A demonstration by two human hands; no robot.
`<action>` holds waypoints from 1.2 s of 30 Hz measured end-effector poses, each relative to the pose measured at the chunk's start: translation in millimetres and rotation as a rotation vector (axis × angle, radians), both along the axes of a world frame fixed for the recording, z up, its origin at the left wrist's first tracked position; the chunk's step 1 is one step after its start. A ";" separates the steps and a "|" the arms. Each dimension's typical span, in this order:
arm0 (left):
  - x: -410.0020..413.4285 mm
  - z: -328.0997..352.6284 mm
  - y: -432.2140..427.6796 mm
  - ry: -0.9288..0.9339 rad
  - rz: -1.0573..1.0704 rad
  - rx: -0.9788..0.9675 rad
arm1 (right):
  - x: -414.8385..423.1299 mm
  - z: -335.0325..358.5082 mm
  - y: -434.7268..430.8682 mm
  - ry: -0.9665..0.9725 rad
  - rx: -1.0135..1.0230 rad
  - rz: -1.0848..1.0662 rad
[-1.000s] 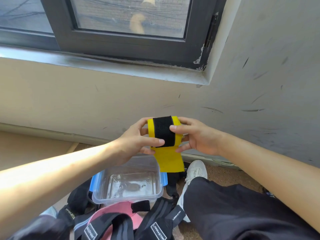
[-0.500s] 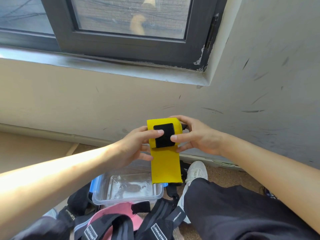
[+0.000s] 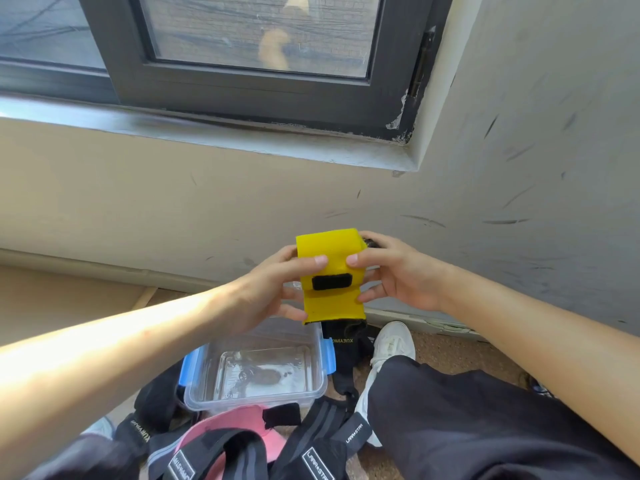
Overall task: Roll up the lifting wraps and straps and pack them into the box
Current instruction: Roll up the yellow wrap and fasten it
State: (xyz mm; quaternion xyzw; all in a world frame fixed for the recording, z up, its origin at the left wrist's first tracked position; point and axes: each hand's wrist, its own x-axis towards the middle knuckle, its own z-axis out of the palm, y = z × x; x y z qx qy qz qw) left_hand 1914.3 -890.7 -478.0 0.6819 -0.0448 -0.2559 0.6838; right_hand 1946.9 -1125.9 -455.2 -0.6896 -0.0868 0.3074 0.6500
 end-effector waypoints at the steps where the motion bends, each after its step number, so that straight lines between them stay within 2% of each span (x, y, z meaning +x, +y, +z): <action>1: -0.4 1.4 0.1 0.020 -0.006 0.009 | 0.8 -1.0 -0.7 -0.011 0.008 -0.004; 6: 0.7 -0.7 0.6 0.027 0.074 0.020 | 1.8 -3.6 -3.1 -0.049 -0.004 0.045; 10: 0.5 -5.4 6.1 0.013 0.149 -0.005 | 1.3 0.3 -6.8 0.001 -0.073 0.131; 16: -0.4 -5.6 15.0 -0.017 0.314 -0.081 | -3.5 -11.6 10.2 0.070 -0.069 0.027; 21: -11.0 -19.8 32.6 0.087 0.403 -0.001 | -16.5 -36.3 45.3 0.134 -0.044 -0.101; 31: -12.4 -97.9 64.7 0.179 0.571 0.089 | -5.8 -130.6 128.7 0.196 -0.130 -0.263; 36: -9.5 -170.5 76.8 0.225 0.604 0.134 | 1.9 -193.1 143.5 0.346 -0.162 -0.313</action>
